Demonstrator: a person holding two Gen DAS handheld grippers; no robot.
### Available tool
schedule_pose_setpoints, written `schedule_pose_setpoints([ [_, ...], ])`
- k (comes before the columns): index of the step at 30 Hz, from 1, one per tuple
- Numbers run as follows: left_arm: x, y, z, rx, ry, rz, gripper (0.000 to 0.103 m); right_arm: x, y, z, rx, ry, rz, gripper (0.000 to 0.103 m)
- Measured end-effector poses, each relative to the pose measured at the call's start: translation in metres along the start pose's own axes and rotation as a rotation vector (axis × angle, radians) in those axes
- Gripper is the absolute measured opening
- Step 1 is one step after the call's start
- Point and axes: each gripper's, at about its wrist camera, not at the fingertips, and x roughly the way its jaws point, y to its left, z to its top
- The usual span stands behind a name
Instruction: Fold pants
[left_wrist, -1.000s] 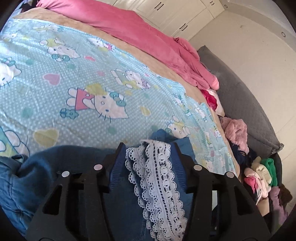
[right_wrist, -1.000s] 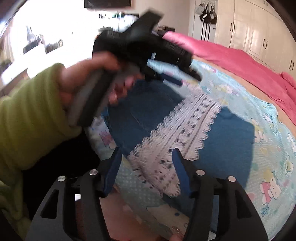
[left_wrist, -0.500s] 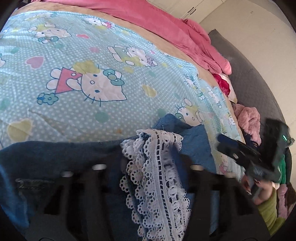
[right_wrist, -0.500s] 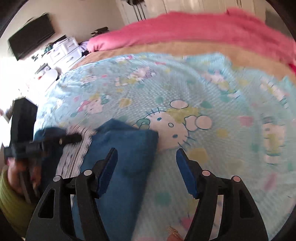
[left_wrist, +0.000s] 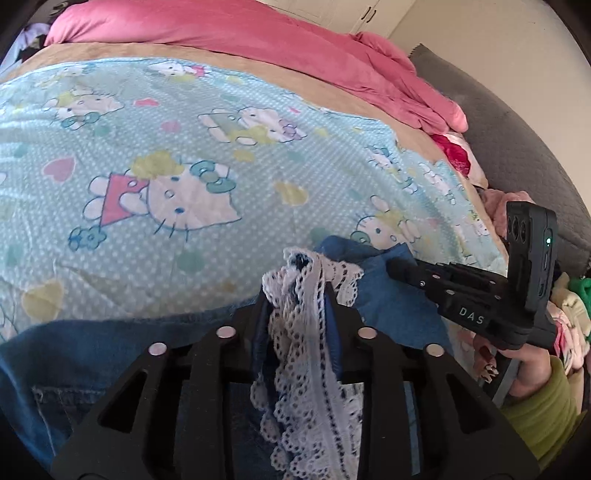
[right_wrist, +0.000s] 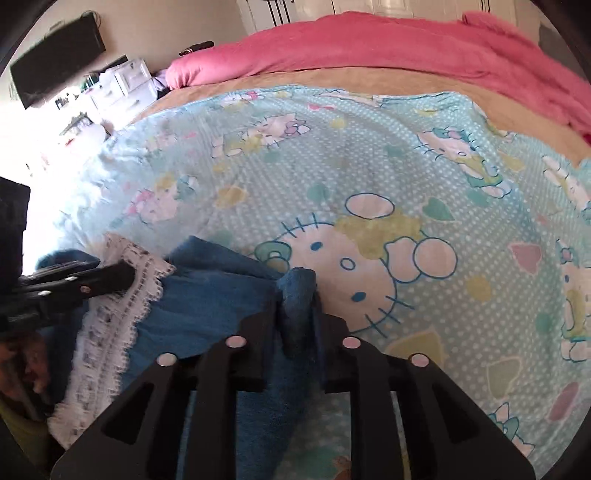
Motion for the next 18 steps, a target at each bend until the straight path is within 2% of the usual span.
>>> schedule_pose_setpoints([
  [2,-0.007,0.000,-0.003,0.010,-0.010,0.022,0.026,-0.005,-0.002,0.001,0.009,-0.019,-0.027,0.030],
  [6,-0.025,0.002,-0.004,0.015,-0.048,0.060,0.029,-0.016,-0.005,0.001,0.020,-0.074,-0.068,0.038],
  [8,-0.036,-0.001,-0.005,0.031,-0.073,0.093,0.029,-0.024,-0.006,0.000,0.041,-0.103,-0.053,0.052],
  [10,-0.049,-0.004,-0.008,0.047,-0.095,0.114,0.035,-0.039,-0.004,-0.002,0.047,-0.138,-0.046,0.058],
  [12,-0.064,-0.007,-0.011,0.058,-0.119,0.131,0.045,-0.053,-0.001,-0.002,0.039,-0.172,-0.049,0.065],
  [14,-0.077,-0.011,-0.014,0.073,-0.139,0.153,0.055,-0.066,0.006,-0.005,0.031,-0.200,-0.044,0.077],
  [18,-0.100,-0.016,-0.020,0.085,-0.172,0.177,0.068,-0.087,0.020,-0.012,0.008,-0.234,-0.030,0.079],
])
